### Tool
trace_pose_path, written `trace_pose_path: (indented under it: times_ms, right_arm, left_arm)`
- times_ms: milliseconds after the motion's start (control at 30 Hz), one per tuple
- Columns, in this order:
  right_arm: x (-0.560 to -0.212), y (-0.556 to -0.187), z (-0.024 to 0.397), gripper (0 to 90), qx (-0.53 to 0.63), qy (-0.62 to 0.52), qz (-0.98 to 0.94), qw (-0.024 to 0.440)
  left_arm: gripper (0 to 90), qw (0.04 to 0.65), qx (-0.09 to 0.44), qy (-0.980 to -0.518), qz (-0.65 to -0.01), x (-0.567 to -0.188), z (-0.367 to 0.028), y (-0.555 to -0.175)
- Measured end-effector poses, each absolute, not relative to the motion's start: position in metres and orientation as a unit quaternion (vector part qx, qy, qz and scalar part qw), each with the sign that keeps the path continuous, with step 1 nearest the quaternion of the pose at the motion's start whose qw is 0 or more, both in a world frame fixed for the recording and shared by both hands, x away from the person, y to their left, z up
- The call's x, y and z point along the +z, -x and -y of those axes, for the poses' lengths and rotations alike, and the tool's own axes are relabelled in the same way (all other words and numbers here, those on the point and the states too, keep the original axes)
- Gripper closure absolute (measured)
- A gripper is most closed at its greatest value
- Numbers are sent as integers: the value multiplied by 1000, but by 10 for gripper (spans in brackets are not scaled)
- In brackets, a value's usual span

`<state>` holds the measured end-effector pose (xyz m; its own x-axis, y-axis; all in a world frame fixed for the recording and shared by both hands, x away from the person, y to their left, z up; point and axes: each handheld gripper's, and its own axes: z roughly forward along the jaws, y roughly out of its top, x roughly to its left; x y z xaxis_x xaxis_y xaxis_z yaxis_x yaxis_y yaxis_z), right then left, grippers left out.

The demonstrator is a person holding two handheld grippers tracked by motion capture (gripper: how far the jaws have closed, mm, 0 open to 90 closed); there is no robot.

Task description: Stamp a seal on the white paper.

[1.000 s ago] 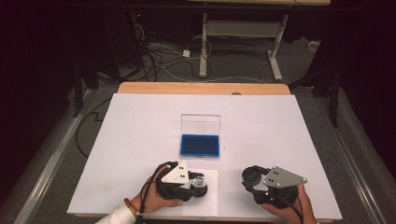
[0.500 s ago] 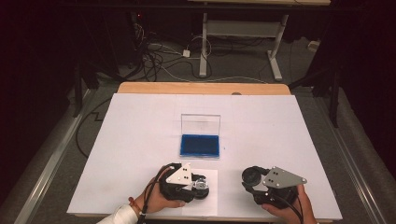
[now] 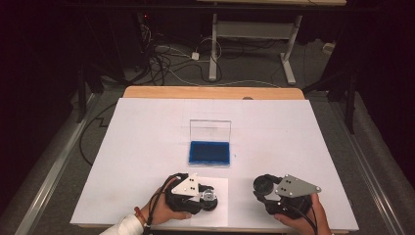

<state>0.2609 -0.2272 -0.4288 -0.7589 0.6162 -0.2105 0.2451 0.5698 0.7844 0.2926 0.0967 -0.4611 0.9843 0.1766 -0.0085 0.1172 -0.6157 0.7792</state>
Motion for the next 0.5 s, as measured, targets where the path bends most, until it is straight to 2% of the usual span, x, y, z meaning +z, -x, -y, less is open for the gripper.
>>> trace_pose_path:
  times_ms: [500]
  right_arm:
    - [-429,-261,228,384,390,-253,-853,238]
  left_arm:
    - [546,421,38,-903,-79,-460,-96,-292]
